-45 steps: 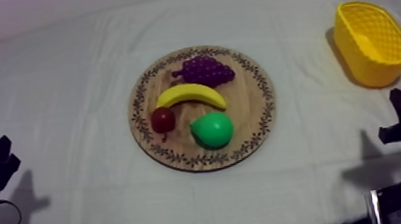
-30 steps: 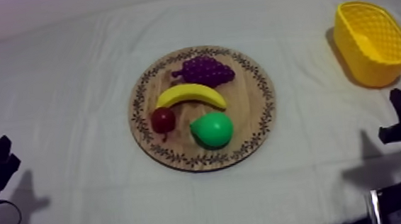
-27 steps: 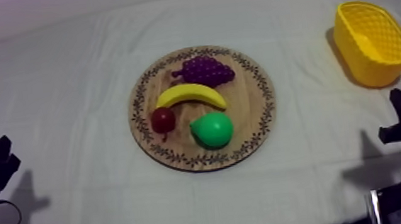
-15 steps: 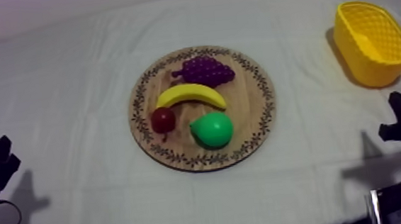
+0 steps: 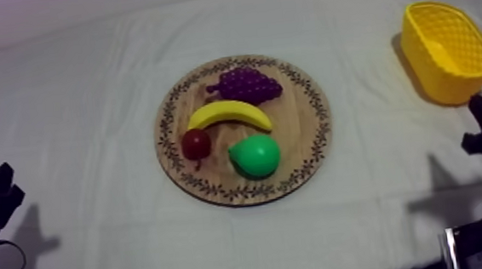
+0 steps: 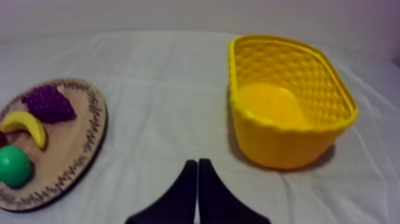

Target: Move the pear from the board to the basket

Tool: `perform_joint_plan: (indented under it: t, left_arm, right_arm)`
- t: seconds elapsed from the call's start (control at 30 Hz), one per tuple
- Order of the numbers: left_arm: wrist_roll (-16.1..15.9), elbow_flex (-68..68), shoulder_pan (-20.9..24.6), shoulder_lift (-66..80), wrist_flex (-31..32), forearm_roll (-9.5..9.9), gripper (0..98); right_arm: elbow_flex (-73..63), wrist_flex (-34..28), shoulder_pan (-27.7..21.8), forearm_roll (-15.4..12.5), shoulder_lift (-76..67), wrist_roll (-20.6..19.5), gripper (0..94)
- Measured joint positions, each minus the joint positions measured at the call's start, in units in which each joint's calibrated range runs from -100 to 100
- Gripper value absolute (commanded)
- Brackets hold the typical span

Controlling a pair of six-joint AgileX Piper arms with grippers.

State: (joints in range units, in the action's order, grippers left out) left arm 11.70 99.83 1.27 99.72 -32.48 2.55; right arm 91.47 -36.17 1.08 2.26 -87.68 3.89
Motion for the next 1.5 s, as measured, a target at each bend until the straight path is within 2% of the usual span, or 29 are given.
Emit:
perform_joint_plan:
  t: [0.1, 0.23, 0.6, 0.73, 0.93, 1.1, 1.4, 1.5]
  left_arm:
    - [0.0, 0.0, 0.0, 0.0, 0.0, 0.0, 0.1]
    - [0.0, 0.0, 0.0, 0.0, 0.0, 0.0, 0.1]
    - [0.0, 0.0, 0.0, 0.0, 0.0, 0.0, 0.1]
    - [0.0, 0.0, 0.0, 0.0, 0.0, 0.0, 0.1]
    - [0.0, 0.0, 0.0, 0.0, 0.0, 0.0, 0.1]
    - [0.03, 0.0, 0.0, 0.0, 0.0, 0.0, 0.1]
    - [0.03, 0.0, 0.0, 0.0, 0.0, 0.0, 0.1]
    - [0.03, 0.0, 0.0, 0.0, 0.0, 0.0, 0.1]
  right_arm:
    - [-7.4, -2.54, 0.35, -2.26, 6.07, -0.26, 1.0]
    - [-19.34, -5.74, -0.1, -7.09, 15.78, 1.91, 1.5]
    - [-51.67, -21.34, 1.29, -20.87, 40.33, 15.28, 1.1]
    - [-61.13, -28.63, 3.65, -23.93, 47.92, 19.51, 0.9]
    - [-69.25, -34.59, 9.45, -24.51, 57.31, 23.55, 0.6]
    - [-70.0, -36.41, 15.34, -22.35, 63.26, 25.27, 0.6]
    - [-66.41, -35.69, 23.75, -21.8, 71.72, 27.98, 1.3]
    - [-65.58, -34.63, 25.26, -21.66, 73.98, 28.63, 5.6]
